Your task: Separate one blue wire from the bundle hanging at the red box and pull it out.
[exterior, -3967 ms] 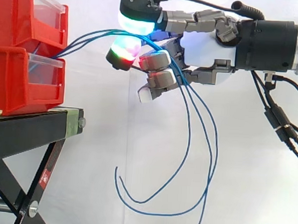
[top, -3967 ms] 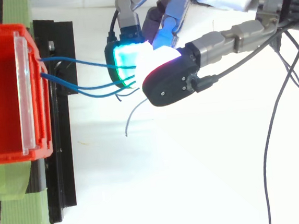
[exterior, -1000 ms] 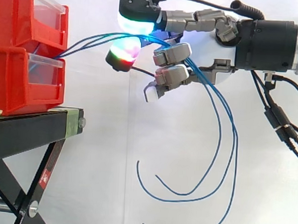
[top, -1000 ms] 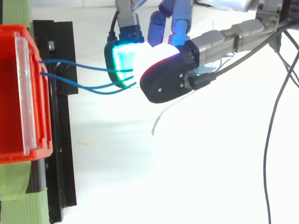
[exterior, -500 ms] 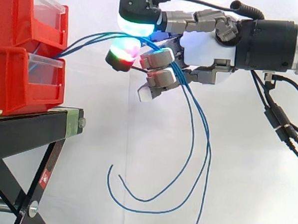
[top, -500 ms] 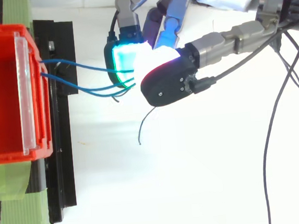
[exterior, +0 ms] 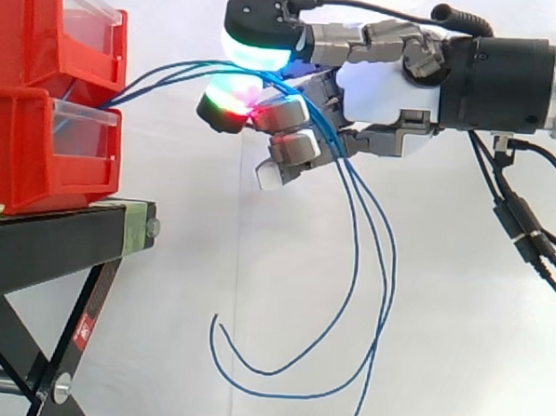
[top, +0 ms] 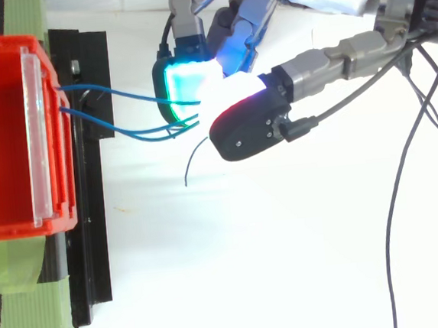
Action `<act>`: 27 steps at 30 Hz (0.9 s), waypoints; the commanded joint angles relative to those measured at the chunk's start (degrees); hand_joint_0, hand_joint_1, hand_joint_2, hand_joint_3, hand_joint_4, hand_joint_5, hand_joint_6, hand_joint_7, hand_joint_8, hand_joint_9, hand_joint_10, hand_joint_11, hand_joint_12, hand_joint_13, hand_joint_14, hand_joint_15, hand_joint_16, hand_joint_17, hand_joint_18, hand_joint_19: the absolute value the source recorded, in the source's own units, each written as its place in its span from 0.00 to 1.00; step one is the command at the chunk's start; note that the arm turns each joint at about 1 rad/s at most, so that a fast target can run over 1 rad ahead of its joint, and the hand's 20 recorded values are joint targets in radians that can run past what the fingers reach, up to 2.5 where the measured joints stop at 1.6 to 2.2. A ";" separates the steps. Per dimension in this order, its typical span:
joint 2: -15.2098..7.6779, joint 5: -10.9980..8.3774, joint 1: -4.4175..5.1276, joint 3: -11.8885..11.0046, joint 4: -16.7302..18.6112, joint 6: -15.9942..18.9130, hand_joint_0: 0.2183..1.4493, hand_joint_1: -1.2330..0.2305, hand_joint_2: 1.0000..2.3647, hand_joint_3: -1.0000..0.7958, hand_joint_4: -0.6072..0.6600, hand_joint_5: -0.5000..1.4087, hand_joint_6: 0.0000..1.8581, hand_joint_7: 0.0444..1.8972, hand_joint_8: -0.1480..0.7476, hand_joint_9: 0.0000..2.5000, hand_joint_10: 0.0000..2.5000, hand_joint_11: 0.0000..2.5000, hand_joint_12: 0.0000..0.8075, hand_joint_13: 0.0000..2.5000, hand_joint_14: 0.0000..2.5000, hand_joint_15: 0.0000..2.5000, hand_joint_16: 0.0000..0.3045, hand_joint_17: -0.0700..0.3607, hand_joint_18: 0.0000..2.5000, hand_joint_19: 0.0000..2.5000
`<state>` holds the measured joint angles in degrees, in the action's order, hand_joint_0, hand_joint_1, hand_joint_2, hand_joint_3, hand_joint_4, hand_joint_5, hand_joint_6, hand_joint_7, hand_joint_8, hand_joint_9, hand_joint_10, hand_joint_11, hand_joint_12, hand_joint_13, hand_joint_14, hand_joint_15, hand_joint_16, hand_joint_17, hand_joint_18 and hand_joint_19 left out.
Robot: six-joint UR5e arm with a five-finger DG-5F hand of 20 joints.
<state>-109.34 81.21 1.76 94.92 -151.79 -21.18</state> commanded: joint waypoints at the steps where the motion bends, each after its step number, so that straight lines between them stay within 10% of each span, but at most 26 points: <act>1: 0.00 0.09 0.08 0.01 0.00 0.00 0.30 0.17 0.01 0.39 0.63 0.14 0.47 0.53 0.52 0.44 0.00 0.64 0.58 0.48 0.01 0.49 0.19 0.47 0.31 0.23; 27: 0.00 -0.09 0.08 0.01 -0.09 0.00 0.26 0.42 0.01 0.33 0.62 0.17 0.46 0.50 0.54 0.54 0.00 0.63 0.59 0.54 0.01 0.49 0.18 0.45 0.33 0.25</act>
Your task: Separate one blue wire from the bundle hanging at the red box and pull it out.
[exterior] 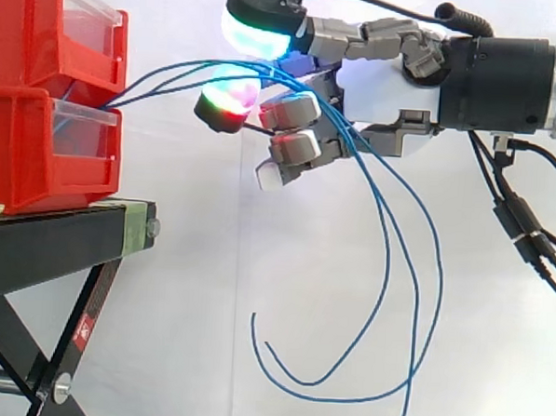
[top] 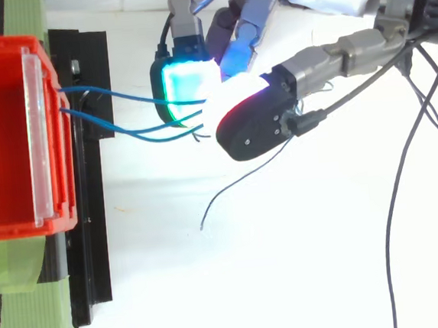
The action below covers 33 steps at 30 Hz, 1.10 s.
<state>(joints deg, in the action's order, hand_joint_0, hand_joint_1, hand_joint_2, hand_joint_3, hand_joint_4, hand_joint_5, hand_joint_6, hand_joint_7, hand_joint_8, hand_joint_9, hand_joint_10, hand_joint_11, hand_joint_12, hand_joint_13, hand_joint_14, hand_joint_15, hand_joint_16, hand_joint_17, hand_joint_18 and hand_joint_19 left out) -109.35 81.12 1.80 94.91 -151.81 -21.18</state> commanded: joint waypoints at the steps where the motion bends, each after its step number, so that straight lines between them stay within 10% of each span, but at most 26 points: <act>1: 0.01 0.00 0.05 0.01 -0.06 0.00 0.26 0.42 0.01 0.33 0.62 0.17 0.46 0.50 0.54 0.54 0.00 0.63 0.60 0.54 0.01 0.49 0.18 0.45 0.33 0.25; 33: -0.08 0.00 0.05 0.01 0.03 0.00 0.28 0.27 0.01 0.49 0.64 0.15 0.48 0.50 0.55 0.47 0.00 0.63 0.62 0.50 0.01 0.48 0.20 0.49 0.31 0.23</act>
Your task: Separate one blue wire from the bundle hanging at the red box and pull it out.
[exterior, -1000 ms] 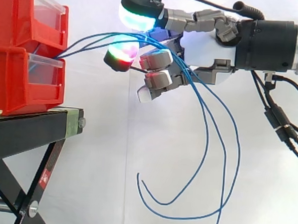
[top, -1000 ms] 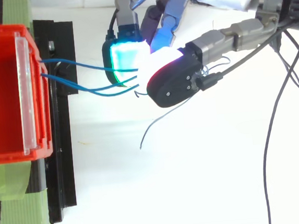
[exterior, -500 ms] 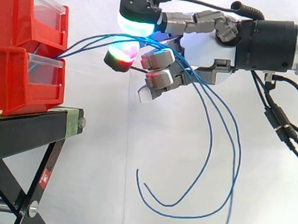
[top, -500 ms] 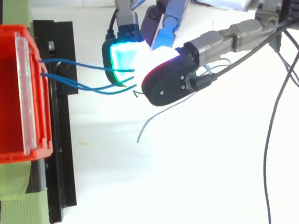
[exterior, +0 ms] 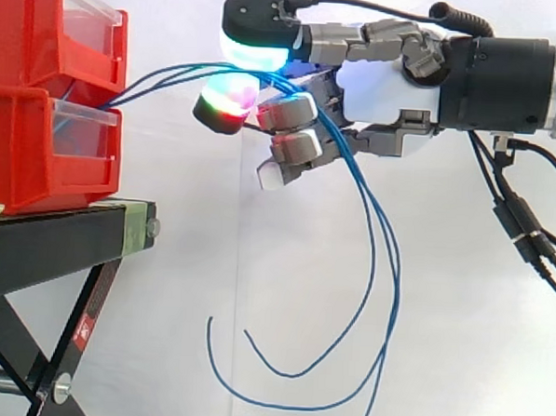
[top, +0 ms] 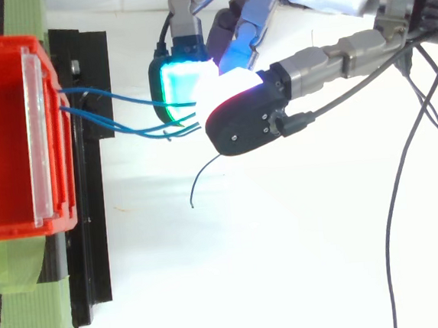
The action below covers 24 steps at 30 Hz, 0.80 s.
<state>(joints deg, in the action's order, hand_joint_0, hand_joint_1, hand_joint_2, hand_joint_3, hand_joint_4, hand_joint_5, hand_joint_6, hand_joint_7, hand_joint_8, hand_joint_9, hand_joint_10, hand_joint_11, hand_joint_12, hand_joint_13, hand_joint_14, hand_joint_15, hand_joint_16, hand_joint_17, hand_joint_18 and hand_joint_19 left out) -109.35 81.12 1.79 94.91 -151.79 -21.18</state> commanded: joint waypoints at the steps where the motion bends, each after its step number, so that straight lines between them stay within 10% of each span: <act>1: 0.01 0.00 0.06 0.01 0.00 0.00 0.28 0.27 0.01 0.48 0.64 0.15 0.48 0.51 0.54 0.46 0.00 0.64 0.60 0.49 0.01 0.49 0.20 0.48 0.30 0.23; 24: 0.01 0.18 0.06 -0.08 0.00 0.00 0.28 0.22 0.01 0.33 0.65 0.14 0.47 0.50 0.54 0.42 0.01 0.61 0.59 0.47 0.01 0.48 0.19 0.47 0.29 0.23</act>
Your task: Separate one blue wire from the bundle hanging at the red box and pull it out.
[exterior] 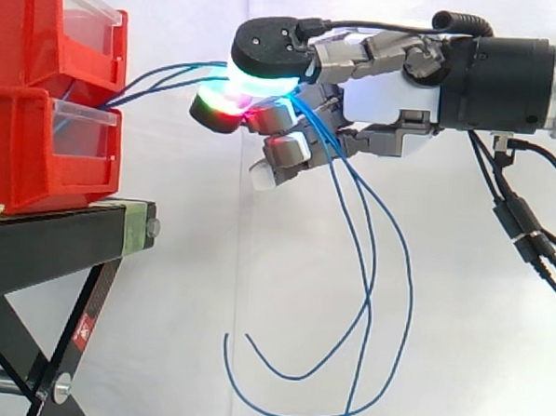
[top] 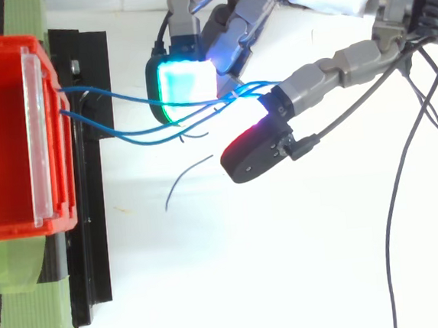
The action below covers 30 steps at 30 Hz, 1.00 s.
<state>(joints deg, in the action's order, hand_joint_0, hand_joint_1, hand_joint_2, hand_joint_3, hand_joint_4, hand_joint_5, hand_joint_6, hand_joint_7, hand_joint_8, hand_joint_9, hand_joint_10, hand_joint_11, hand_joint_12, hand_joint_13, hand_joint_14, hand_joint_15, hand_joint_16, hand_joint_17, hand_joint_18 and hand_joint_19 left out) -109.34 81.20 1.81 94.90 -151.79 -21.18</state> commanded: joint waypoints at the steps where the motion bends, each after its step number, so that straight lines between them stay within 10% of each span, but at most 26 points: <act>1: 0.01 0.10 0.03 0.02 0.00 0.00 0.28 0.23 0.01 0.32 0.65 0.14 0.47 0.50 0.54 0.43 0.00 0.61 0.59 0.47 0.01 0.48 0.19 0.47 0.29 0.23; 12: 0.01 0.10 -0.06 0.02 0.00 0.00 0.29 0.38 0.01 0.34 0.64 0.17 0.47 0.51 0.54 0.54 0.00 0.63 0.57 0.54 0.01 0.50 0.17 0.44 0.34 0.26; 30: 0.01 -0.07 0.03 0.02 0.00 0.00 0.31 0.31 0.02 0.48 0.55 0.18 0.48 0.53 0.52 0.57 0.00 0.67 0.55 0.57 0.01 0.53 0.16 0.42 0.36 0.26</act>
<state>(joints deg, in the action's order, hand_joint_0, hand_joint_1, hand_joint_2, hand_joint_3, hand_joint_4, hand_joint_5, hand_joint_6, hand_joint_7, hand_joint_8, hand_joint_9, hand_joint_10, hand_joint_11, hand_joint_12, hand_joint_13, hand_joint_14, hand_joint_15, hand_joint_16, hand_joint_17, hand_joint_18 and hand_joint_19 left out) -109.34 81.22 1.79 94.90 -151.79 -21.18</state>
